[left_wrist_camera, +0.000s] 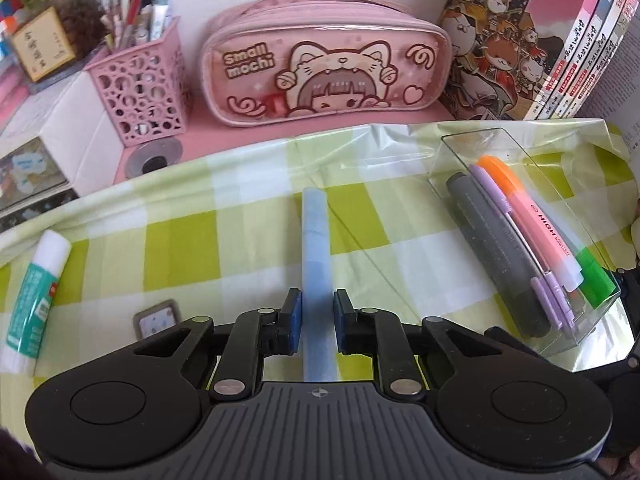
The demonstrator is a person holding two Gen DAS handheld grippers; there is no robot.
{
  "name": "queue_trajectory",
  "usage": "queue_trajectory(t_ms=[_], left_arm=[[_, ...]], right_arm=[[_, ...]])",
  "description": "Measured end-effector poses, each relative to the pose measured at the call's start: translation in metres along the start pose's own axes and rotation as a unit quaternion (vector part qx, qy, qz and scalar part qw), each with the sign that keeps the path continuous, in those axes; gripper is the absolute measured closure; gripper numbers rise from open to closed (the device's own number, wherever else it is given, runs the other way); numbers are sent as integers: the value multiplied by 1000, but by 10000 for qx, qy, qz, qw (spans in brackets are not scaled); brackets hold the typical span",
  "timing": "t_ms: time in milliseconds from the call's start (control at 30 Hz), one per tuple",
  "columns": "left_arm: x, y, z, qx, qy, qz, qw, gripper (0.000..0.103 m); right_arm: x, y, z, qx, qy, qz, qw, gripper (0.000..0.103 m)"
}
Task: Organize stationery
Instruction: 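Withdraw the left tool and move it to the light blue pen, then close the left gripper on the light blue pen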
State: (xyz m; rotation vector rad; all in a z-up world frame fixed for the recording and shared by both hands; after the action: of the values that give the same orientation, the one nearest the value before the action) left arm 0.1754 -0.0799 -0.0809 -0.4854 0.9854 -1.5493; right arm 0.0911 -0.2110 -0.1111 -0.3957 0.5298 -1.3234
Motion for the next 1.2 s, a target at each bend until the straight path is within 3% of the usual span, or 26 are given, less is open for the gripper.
queue_trajectory(t_ms=[200, 300, 367, 400, 467, 567, 967, 1200], left_arm=[[-13, -15, -26, 55, -821, -220, 9964, 88], [-15, -22, -37, 5, -1404, -605, 9882, 87], [-15, -27, -45, 3, -1848, -950, 9782, 70], [-12, -29, -46, 75, -1849, -1004, 9776, 64], [-2, -33, -46, 208, -1493, -779, 9855, 64], [3, -34, -44, 256, -1310, -496, 9898, 64], [12, -28, -40, 451, -981, 311, 9937, 87], [6, -28, -41, 441, -1256, 171, 9910, 88]], right_arm=[[0, 0, 0, 0, -2, 0, 10000, 2], [0, 0, 0, -3, -7, -5, 10000, 2], [0, 0, 0, -3, -7, -5, 10000, 2], [0, 0, 0, -2, -8, -4, 10000, 2], [0, 0, 0, -3, -9, -4, 10000, 2], [0, 1, 0, -2, -8, -4, 10000, 2], [0, 1, 0, 3, -12, 0, 10000, 2], [0, 1, 0, 3, -12, 0, 10000, 2]])
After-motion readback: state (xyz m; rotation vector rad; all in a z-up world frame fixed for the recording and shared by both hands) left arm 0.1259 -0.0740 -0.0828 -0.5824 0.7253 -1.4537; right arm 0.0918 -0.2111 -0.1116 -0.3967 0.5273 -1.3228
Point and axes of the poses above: each gripper's, at about its wrist camera, not at the fingertips, and y roughly the way its jaws point, x to its right, z to its top, the point moved 7 cm from there along y, roughly the way its jaws point, and after that the axes turned 15 degrees about z, right-handed, at the moved point
